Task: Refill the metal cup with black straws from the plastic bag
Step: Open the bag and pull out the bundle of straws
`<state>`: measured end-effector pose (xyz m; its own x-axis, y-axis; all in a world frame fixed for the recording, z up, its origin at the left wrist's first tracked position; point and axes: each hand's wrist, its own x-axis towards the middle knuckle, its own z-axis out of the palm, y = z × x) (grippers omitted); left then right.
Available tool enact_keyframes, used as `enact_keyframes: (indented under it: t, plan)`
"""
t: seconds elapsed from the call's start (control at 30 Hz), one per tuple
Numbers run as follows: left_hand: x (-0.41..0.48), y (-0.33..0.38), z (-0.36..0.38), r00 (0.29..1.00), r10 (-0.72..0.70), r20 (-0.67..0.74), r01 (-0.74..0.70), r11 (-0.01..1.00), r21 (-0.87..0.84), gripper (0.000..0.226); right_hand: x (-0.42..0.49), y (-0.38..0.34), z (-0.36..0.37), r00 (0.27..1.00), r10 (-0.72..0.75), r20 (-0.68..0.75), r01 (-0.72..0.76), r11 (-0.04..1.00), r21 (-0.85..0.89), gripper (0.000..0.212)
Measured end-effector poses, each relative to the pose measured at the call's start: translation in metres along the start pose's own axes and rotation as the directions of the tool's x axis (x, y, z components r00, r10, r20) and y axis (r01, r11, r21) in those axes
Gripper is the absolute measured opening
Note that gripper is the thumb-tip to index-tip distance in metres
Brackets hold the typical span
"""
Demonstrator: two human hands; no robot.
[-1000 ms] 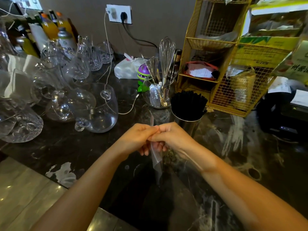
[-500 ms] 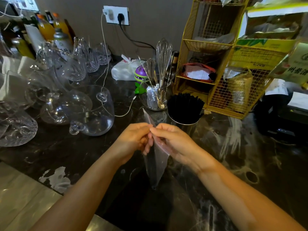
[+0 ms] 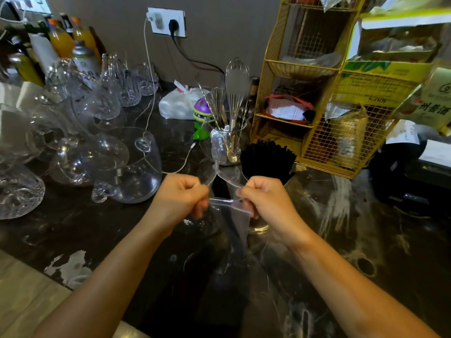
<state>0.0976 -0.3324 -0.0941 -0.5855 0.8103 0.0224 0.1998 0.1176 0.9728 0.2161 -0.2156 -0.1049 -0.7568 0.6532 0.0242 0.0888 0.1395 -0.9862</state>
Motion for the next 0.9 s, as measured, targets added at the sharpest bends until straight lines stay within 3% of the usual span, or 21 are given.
enact_keyframes:
  t: [0.13, 0.33, 0.5, 0.67, 0.8, 0.9]
  plan:
    - [0.002, 0.007, -0.016, 0.995, 0.079, -0.055, -0.071, 0.99, 0.123, 0.039, 0.003, -0.002, -0.016, 0.998, -0.022, -0.058, 0.016, 0.995, -0.099, 0.022]
    - [0.003, 0.01, -0.027, 0.994, 0.096, -0.046, -0.081, 0.961, 0.263, 0.033, 0.003, -0.003, -0.027, 0.999, 0.03, -0.044, -0.036, 0.992, -0.125, 0.034]
    - [-0.001, 0.014, -0.031, 0.967, 0.176, 0.185, -0.234, 0.902, 0.364, 0.024, 0.004, -0.005, -0.032, 0.999, 0.042, 0.009, -0.041, 0.993, -0.109, 0.033]
    - [-0.004, 0.012, -0.025, 0.871, 0.165, 0.463, -0.412, 0.76, 0.503, 0.038, 0.001, -0.006, -0.029, 0.987, 0.085, 0.138, -0.078, 0.996, -0.053, 0.033]
    - [-0.001, 0.012, -0.016, 0.839, 0.155, 0.522, -0.475, 0.678, 0.561, 0.024, 0.001, -0.006, -0.025, 0.986, 0.05, 0.16, -0.031, 0.993, -0.117, 0.028]
    - [-0.001, 0.013, -0.016, 0.837, 0.165, 0.522, -0.472, 0.701, 0.535, 0.019, 0.002, -0.004, -0.026, 0.985, 0.006, 0.17, 0.025, 0.984, -0.177, 0.025]
